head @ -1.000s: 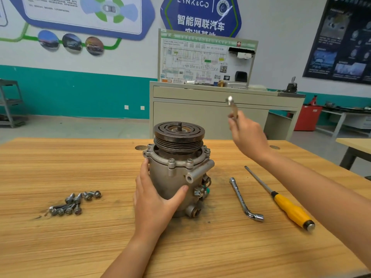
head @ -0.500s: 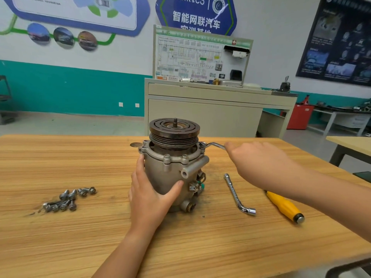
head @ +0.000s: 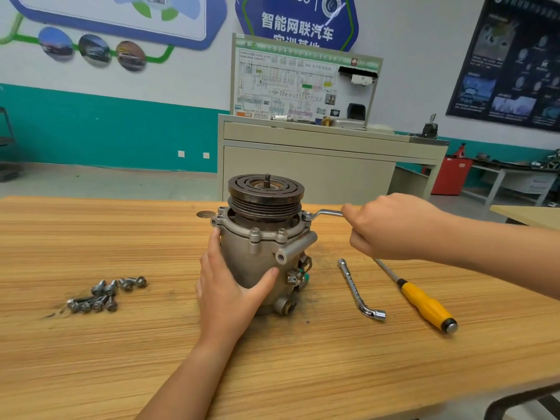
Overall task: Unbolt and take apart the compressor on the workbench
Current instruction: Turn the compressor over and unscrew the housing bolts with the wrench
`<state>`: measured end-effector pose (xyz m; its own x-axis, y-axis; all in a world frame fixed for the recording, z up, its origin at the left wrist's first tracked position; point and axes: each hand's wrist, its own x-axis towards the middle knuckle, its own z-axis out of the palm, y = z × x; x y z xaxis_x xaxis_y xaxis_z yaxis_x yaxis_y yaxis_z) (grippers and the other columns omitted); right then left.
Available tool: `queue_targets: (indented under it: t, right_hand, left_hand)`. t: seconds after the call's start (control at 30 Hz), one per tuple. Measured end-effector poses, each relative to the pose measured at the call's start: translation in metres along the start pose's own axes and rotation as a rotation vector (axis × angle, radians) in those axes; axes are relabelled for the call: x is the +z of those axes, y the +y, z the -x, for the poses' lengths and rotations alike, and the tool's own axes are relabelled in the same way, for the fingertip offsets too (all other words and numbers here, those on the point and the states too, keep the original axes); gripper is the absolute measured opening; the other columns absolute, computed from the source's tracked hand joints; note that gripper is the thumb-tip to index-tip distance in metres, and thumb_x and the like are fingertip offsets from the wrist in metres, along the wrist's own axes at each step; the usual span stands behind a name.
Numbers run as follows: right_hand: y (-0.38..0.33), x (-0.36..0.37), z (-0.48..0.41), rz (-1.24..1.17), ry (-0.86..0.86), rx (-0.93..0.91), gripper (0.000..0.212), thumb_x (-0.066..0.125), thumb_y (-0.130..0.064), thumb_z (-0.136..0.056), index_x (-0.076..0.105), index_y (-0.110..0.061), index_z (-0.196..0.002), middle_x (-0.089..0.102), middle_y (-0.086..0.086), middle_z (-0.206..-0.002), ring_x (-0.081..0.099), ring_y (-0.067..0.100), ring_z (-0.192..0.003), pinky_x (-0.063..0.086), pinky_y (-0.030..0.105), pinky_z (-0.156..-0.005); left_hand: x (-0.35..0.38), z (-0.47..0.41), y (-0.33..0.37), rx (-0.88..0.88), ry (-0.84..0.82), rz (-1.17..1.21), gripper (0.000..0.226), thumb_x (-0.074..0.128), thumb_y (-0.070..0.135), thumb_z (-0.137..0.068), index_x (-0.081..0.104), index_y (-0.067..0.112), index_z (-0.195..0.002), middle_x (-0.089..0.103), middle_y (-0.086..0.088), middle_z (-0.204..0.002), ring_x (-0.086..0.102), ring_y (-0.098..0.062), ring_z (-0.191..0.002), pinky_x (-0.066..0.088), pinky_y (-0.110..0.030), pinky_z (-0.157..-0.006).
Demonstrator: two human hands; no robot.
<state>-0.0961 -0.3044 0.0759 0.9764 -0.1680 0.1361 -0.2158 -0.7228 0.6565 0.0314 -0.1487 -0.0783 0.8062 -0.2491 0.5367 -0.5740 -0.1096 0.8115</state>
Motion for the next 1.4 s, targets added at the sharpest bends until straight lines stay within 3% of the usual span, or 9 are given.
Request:
queue_targets:
  t: [0.2,0.33,0.4,0.5,0.63,0.83,0.93,1.07,1.4]
  right_hand:
    - [0.017,0.011,-0.014,0.090,0.016,-0.029,0.014,0.033,-0.020,-0.097,0.041,-0.015,-0.107,0.039,-0.005,-0.052,0.035,0.008,-0.042,0.023,0.021,-0.038]
    - [0.034,0.028,-0.045,0.148,0.118,-0.015,0.055,0.038,-0.002,-0.092,0.025,-0.024,-0.142,0.039,-0.006,-0.052,0.034,0.009,-0.040,0.021,0.022,-0.036]
    - [0.030,0.038,-0.069,0.090,0.157,-0.011,0.055,0.038,-0.001,-0.093,0.028,-0.024,-0.142,0.045,-0.006,-0.056,0.040,0.010,-0.045,0.028,0.022,-0.040]
    - [0.007,0.051,-0.102,-0.061,0.239,0.000,0.039,0.040,-0.003,-0.094,0.047,-0.016,-0.130,0.065,0.001,-0.088,0.060,0.021,-0.081,0.046,0.029,-0.075]
    - [-0.009,0.056,-0.119,-0.291,0.327,0.049,0.033,0.039,-0.001,-0.091,0.058,-0.011,-0.116,0.063,0.007,-0.111,0.059,0.028,-0.098,0.042,0.030,-0.068]
    - [0.015,0.049,-0.063,-0.674,0.534,0.286,0.032,0.036,-0.025,-0.100,0.047,-0.008,-0.124,0.063,0.008,-0.076,0.060,0.030,-0.073,0.045,0.034,-0.060]
    - [0.015,0.036,-0.026,-0.667,0.441,0.296,0.031,0.033,-0.025,-0.100,0.042,-0.010,-0.125,0.048,-0.001,-0.058,0.048,0.020,-0.052,0.034,0.029,-0.046]
    - [0.003,0.028,0.005,-0.423,0.112,0.294,0.021,0.030,-0.028,-0.100,0.045,-0.017,-0.111,0.042,-0.005,-0.063,0.040,0.009,-0.053,0.026,0.025,-0.043]
    - [-0.022,-0.006,0.001,-0.032,-0.102,0.143,0.028,0.044,-0.004,-0.092,0.044,-0.007,-0.119,0.032,-0.002,-0.061,0.033,0.011,-0.048,0.026,0.023,-0.037]
  left_hand:
    - [-0.001,0.001,0.002,-0.005,0.003,0.006,0.110,0.076,0.046,-0.060,0.013,0.029,-0.148,0.030,0.002,-0.146,0.032,-0.018,-0.134,0.031,-0.050,-0.109]
    - [-0.001,0.000,0.002,-0.002,-0.002,0.005,0.110,0.077,0.044,-0.061,0.012,0.030,-0.148,0.029,0.004,-0.147,0.031,-0.018,-0.135,0.031,-0.050,-0.109]
    - [-0.002,0.001,0.002,0.000,-0.005,-0.002,0.110,0.079,0.044,-0.062,0.011,0.031,-0.148,0.028,0.004,-0.147,0.030,-0.017,-0.135,0.030,-0.050,-0.109]
    - [-0.002,0.001,0.000,0.005,-0.002,-0.008,0.111,0.080,0.044,-0.062,0.011,0.031,-0.148,0.028,0.005,-0.147,0.031,-0.017,-0.135,0.031,-0.050,-0.109]
    - [-0.001,0.000,-0.001,0.013,0.011,-0.009,0.111,0.083,0.043,-0.062,0.014,0.030,-0.147,0.030,0.002,-0.146,0.033,-0.018,-0.134,0.031,-0.051,-0.108]
    - [-0.001,-0.001,-0.001,0.026,-0.002,-0.002,0.109,0.079,0.041,-0.061,0.013,0.028,-0.148,0.029,0.002,-0.146,0.030,-0.017,-0.135,0.030,-0.050,-0.110]
    - [-0.001,0.000,-0.002,0.021,0.001,-0.003,0.110,0.080,0.040,-0.062,0.013,0.027,-0.148,0.030,0.001,-0.146,0.030,-0.017,-0.136,0.029,-0.051,-0.110]
    - [-0.001,0.000,-0.002,0.013,0.001,-0.005,0.110,0.081,0.038,-0.063,0.014,0.026,-0.148,0.031,0.000,-0.145,0.031,-0.017,-0.135,0.029,-0.051,-0.109]
    - [-0.001,0.000,-0.002,0.014,-0.003,-0.015,0.109,0.082,0.038,-0.065,0.012,0.031,-0.147,0.033,0.000,-0.144,0.033,-0.019,-0.134,0.030,-0.053,-0.108]
